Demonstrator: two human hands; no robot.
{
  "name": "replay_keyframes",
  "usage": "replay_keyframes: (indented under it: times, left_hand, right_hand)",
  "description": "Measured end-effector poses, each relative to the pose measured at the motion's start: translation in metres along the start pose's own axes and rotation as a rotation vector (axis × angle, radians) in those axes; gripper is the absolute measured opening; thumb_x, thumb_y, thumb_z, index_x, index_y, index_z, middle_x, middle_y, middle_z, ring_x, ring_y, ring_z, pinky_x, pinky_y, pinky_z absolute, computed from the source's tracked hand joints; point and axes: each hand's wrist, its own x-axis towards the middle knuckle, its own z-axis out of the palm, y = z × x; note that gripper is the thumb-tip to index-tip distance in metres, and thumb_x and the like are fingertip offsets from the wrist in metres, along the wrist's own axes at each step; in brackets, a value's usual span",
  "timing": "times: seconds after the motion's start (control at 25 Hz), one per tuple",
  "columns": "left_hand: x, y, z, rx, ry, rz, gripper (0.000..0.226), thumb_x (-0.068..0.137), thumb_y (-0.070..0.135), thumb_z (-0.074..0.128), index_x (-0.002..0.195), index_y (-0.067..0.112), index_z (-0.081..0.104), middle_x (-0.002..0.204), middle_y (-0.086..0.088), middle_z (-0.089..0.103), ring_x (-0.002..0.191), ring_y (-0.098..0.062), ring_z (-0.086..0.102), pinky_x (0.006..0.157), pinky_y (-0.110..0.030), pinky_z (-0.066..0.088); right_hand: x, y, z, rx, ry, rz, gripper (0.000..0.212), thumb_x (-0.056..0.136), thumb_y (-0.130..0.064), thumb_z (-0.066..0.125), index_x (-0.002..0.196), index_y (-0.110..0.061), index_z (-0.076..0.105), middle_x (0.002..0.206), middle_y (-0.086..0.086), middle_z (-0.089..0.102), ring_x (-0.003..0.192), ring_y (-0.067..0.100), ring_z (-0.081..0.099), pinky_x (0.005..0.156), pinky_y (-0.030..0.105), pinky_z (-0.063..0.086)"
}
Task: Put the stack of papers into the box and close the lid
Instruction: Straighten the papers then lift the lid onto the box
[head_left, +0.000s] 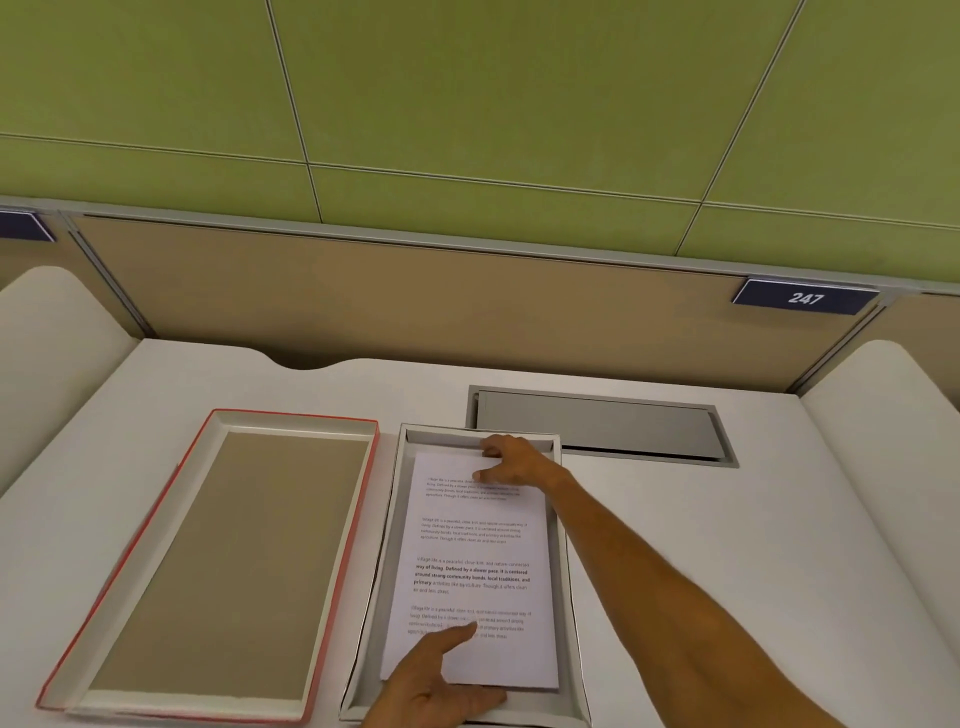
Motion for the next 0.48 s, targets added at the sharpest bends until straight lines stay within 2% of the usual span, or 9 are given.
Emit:
replay_keyframes:
  times: [0.04, 0.12, 0.16, 0.24, 0.28, 0.32, 0.4, 0.48]
  left_hand:
    - [0.002, -0.002, -0.005, 0.048, -0.021, 0.031, 0.109, 0.039, 0.026, 0.096, 0.136, 0.005, 0.051, 0.138, -0.022, 0.054, 0.132, -0.04, 0.049, 0.114, -0.047, 0.037]
    - [0.008, 0.004, -0.008, 0.024, -0.127, -0.029, 0.079, 0.069, 0.006, 0.077, 0.138, -0.012, 0.044, 0.141, -0.037, 0.045, 0.133, -0.052, 0.041, 0.116, -0.055, 0.03]
    - [0.01, 0.01, -0.004, 0.01, -0.147, -0.057, 0.067, 0.078, -0.001, 0.068, 0.138, -0.014, 0.042, 0.142, -0.036, 0.044, 0.134, -0.053, 0.04, 0.115, -0.059, 0.03]
    - [0.021, 0.021, 0.0, -0.002, -0.081, -0.028, 0.058, 0.078, -0.01, 0.068, 0.132, 0.001, 0.047, 0.137, -0.023, 0.053, 0.131, -0.05, 0.043, 0.106, -0.068, 0.036]
    - [0.022, 0.024, -0.001, -0.018, -0.061, -0.017, 0.064, 0.074, -0.014, 0.07, 0.129, 0.014, 0.049, 0.131, -0.018, 0.057, 0.126, -0.048, 0.046, 0.1, -0.072, 0.039]
    - [0.02, 0.027, -0.001, -0.039, -0.05, -0.015, 0.073, 0.068, -0.016, 0.073, 0.128, 0.019, 0.05, 0.128, -0.016, 0.059, 0.124, -0.048, 0.048, 0.098, -0.074, 0.039]
    - [0.017, 0.029, 0.0, -0.037, -0.062, -0.035, 0.086, 0.057, -0.016, 0.079, 0.129, 0.019, 0.049, 0.132, -0.016, 0.056, 0.128, -0.047, 0.045, 0.101, -0.072, 0.037]
    - [0.018, 0.023, -0.001, 0.015, -0.054, -0.084, 0.074, 0.065, -0.01, 0.075, 0.133, 0.006, 0.047, 0.136, -0.023, 0.053, 0.126, -0.048, 0.048, 0.104, -0.066, 0.04]
  right_hand:
    - [0.003, 0.0, 0.0, 0.015, -0.009, -0.002, 0.064, 0.087, -0.026, 0.072, 0.141, -0.007, 0.045, 0.144, 0.011, 0.052, 0.132, 0.026, 0.05, 0.114, 0.036, 0.039]
    - [0.008, 0.002, 0.0, 0.04, -0.012, -0.014, 0.06, 0.086, -0.024, 0.073, 0.139, -0.007, 0.05, 0.142, 0.011, 0.054, 0.13, 0.026, 0.052, 0.114, 0.035, 0.04]
    - [0.009, 0.002, 0.001, 0.055, -0.009, -0.02, 0.058, 0.085, -0.022, 0.074, 0.137, -0.008, 0.052, 0.141, 0.011, 0.055, 0.13, 0.025, 0.053, 0.114, 0.034, 0.04]
    - [0.011, 0.004, 0.001, 0.082, 0.003, -0.026, 0.055, 0.085, -0.021, 0.074, 0.135, -0.008, 0.056, 0.14, 0.01, 0.056, 0.129, 0.025, 0.053, 0.114, 0.033, 0.04]
    - [0.012, 0.004, 0.001, 0.09, 0.005, -0.027, 0.054, 0.085, -0.021, 0.074, 0.134, -0.008, 0.056, 0.14, 0.01, 0.056, 0.13, 0.025, 0.053, 0.114, 0.034, 0.04]
    - [0.012, 0.005, 0.0, 0.095, 0.004, -0.027, 0.053, 0.085, -0.021, 0.074, 0.134, -0.009, 0.057, 0.14, 0.01, 0.056, 0.13, 0.025, 0.053, 0.113, 0.034, 0.041]
    - [0.012, 0.006, 0.0, 0.092, 0.005, -0.028, 0.052, 0.086, -0.021, 0.073, 0.134, -0.01, 0.057, 0.141, 0.01, 0.056, 0.129, 0.025, 0.053, 0.113, 0.035, 0.041]
    - [0.013, 0.006, 0.002, 0.069, 0.014, -0.035, 0.051, 0.087, -0.021, 0.071, 0.135, -0.01, 0.056, 0.141, 0.009, 0.056, 0.129, 0.025, 0.053, 0.113, 0.034, 0.041]
